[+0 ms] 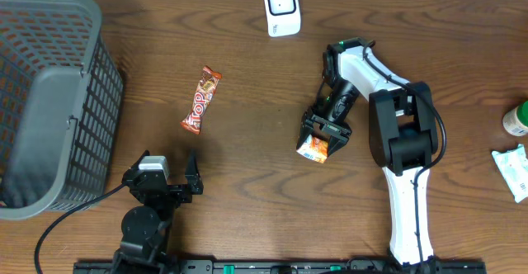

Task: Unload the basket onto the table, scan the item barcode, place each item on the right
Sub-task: 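Lift the Kleenex pack up toward the white scanner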

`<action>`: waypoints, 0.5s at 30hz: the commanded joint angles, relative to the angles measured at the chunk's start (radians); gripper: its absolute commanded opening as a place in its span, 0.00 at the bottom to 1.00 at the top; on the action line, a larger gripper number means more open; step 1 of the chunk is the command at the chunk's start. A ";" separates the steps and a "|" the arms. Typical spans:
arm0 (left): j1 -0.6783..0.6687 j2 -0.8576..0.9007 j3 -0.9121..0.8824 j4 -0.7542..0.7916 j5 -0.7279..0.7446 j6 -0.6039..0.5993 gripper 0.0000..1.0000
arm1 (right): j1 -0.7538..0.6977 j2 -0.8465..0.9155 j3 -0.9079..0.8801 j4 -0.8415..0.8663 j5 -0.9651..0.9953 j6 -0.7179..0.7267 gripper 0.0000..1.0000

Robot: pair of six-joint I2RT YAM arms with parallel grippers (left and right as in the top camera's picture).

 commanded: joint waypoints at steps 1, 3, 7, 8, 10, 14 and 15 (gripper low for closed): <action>0.006 -0.008 -0.018 -0.025 0.010 0.016 0.98 | -0.001 0.011 0.004 -0.003 -0.020 -0.040 0.63; 0.006 -0.008 -0.018 -0.025 0.010 0.017 0.98 | 0.001 0.011 0.004 -0.002 -0.019 -0.048 0.63; 0.006 -0.008 -0.018 -0.025 0.010 0.017 0.98 | 0.001 0.011 0.004 0.018 0.013 -0.084 0.63; 0.006 -0.008 -0.018 -0.025 0.010 0.017 0.98 | 0.001 0.011 0.004 0.026 0.016 -0.084 0.63; 0.006 -0.008 -0.018 -0.025 0.010 0.016 0.98 | 0.001 0.011 0.010 0.042 0.018 -0.084 0.63; 0.006 -0.008 -0.018 -0.025 0.010 0.017 0.98 | 0.001 0.011 0.055 0.076 0.023 -0.084 0.59; 0.006 -0.008 -0.018 -0.025 0.010 0.017 0.98 | 0.001 0.011 0.081 0.082 0.027 -0.082 0.54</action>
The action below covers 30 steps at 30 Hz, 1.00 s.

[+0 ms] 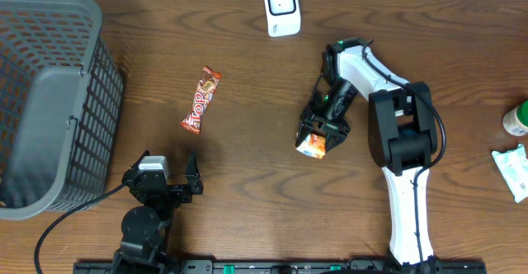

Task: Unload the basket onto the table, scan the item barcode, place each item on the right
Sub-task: 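Lift the Kleenex pack up toward the white scanner, then hold the Kleenex pack in front of the scanner window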

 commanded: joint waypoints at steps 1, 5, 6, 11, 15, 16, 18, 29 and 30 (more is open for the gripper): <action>0.006 -0.008 -0.018 -0.025 0.010 0.016 0.98 | 0.000 0.008 0.082 0.019 0.014 0.000 0.51; 0.006 -0.008 -0.018 -0.025 0.010 0.016 0.98 | 0.002 0.008 0.216 0.056 0.107 0.081 0.52; 0.006 -0.008 -0.018 -0.025 0.010 0.017 0.98 | 0.002 0.008 0.249 0.066 0.128 0.092 0.53; 0.006 -0.008 -0.018 -0.025 0.010 0.017 0.98 | 0.003 0.008 0.438 0.163 0.214 0.109 0.55; 0.006 -0.008 -0.018 -0.025 0.010 0.017 0.98 | 0.003 0.008 0.521 0.341 0.292 0.163 0.54; 0.006 -0.008 -0.018 -0.025 0.010 0.017 0.98 | 0.003 0.008 0.526 0.403 0.298 0.165 0.56; 0.006 -0.008 -0.018 -0.025 0.010 0.017 0.98 | 0.005 0.008 0.526 0.528 0.303 0.165 0.59; 0.006 -0.008 -0.018 -0.025 0.010 0.016 0.98 | 0.079 0.040 0.509 1.073 0.619 0.150 0.63; 0.006 -0.008 -0.018 -0.025 0.010 0.017 0.98 | 0.090 0.055 0.509 1.115 0.639 0.140 0.62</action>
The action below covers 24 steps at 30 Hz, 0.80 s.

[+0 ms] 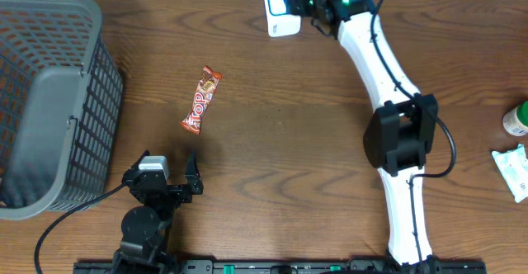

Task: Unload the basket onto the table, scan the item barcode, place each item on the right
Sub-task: 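Hold the Kleenex pack in front of the scanner window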

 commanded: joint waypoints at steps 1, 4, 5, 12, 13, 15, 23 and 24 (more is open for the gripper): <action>0.006 -0.008 -0.018 -0.025 0.010 0.016 0.98 | 0.050 0.060 0.002 0.080 0.130 -0.019 0.61; 0.006 -0.008 -0.018 -0.025 0.010 0.016 0.98 | 0.070 0.112 0.002 0.182 0.187 -0.019 0.61; 0.006 -0.008 -0.018 -0.025 0.010 0.016 0.98 | 0.074 0.130 0.002 0.212 0.208 -0.019 0.60; 0.006 -0.008 -0.018 -0.025 0.010 0.016 0.98 | 0.077 0.219 0.002 0.340 0.236 -0.019 0.59; 0.006 -0.008 -0.018 -0.025 0.010 0.016 0.98 | 0.077 0.219 0.002 0.340 0.241 -0.019 0.59; 0.006 -0.008 -0.018 -0.025 0.010 0.016 0.98 | 0.074 0.215 0.003 0.341 0.246 -0.029 0.59; 0.006 -0.008 -0.018 -0.025 0.010 0.016 0.98 | 0.071 0.148 0.005 0.250 0.257 -0.099 0.59; 0.006 -0.008 -0.018 -0.025 0.010 0.016 0.98 | 0.069 0.132 0.005 0.232 0.257 -0.099 0.59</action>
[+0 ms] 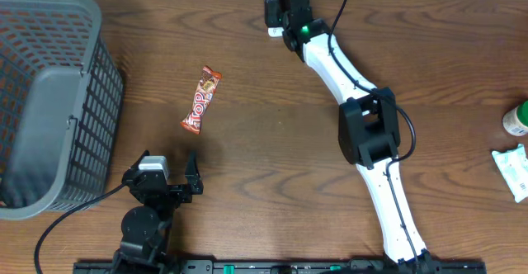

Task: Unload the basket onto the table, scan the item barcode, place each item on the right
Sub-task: 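Hold the Kleenex pack in front of the scanner window, then carry the Kleenex pack to the right table edge and release it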

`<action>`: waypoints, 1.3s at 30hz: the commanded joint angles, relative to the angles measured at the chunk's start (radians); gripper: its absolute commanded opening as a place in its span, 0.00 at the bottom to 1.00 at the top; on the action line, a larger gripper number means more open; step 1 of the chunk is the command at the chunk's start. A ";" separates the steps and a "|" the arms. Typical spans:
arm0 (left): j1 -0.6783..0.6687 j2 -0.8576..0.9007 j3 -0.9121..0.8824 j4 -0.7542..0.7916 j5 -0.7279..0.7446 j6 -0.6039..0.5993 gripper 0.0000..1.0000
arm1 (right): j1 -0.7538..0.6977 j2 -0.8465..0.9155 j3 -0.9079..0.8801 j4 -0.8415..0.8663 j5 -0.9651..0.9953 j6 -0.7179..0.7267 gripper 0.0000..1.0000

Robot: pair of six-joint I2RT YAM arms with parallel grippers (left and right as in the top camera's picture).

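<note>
My right arm reaches across the table to the far edge, where its gripper hangs over the white barcode scanner [271, 22], covering most of it. Its fingers are hidden under the wrist, and the orange snack packet does not show anywhere in the overhead view. My left gripper [169, 168] rests at the near left of the table, open, with nothing between its fingers.
A grey mesh basket [49, 101] fills the left side. A red-orange candy bar [202, 101] lies left of centre. At the right edge stand a green bottle [516, 119] and a white-green packet [515, 171].
The right gripper has shifted left along the far edge, from just right of the scanner to directly over it. The left arm has not moved.
The right gripper was down at mid-table, closed around an orange snack packet, then lifting it slightly. Later it was at the far edge beside the scanner, with the packet gone from the table. Now it is over the scanner. The left arm stayed still throughout.
</note>
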 commanded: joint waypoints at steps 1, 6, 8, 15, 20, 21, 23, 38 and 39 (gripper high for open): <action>0.006 -0.007 -0.018 -0.025 0.010 0.016 0.98 | -0.011 -0.092 0.006 -0.043 0.023 -0.032 0.59; 0.006 -0.007 -0.018 -0.025 0.010 0.016 0.98 | -0.037 -0.220 0.006 -0.218 0.024 -0.034 0.59; 0.006 -0.007 -0.018 -0.025 0.010 0.016 0.98 | -0.058 -0.278 0.006 -0.322 0.025 -0.035 0.58; 0.006 -0.007 -0.018 -0.025 0.010 0.016 0.98 | -0.192 -0.427 0.006 -0.720 0.039 -0.034 0.57; 0.006 -0.007 -0.018 -0.025 0.010 0.016 0.98 | -0.350 -0.426 -0.004 -0.959 0.152 -0.034 0.56; 0.006 -0.007 -0.018 -0.025 0.010 0.016 0.98 | -0.380 -0.425 -0.011 -0.985 0.165 -0.034 0.58; 0.006 -0.007 -0.018 -0.025 0.010 0.016 0.98 | -0.456 -0.418 -0.043 -1.017 0.184 -0.034 0.59; 0.006 -0.007 -0.018 -0.025 0.010 0.016 0.98 | -0.875 -0.412 -0.419 -0.788 0.183 -0.035 0.89; 0.006 -0.007 -0.018 -0.025 0.010 0.016 0.98 | -0.889 -0.412 -0.420 -0.787 0.183 -0.036 0.99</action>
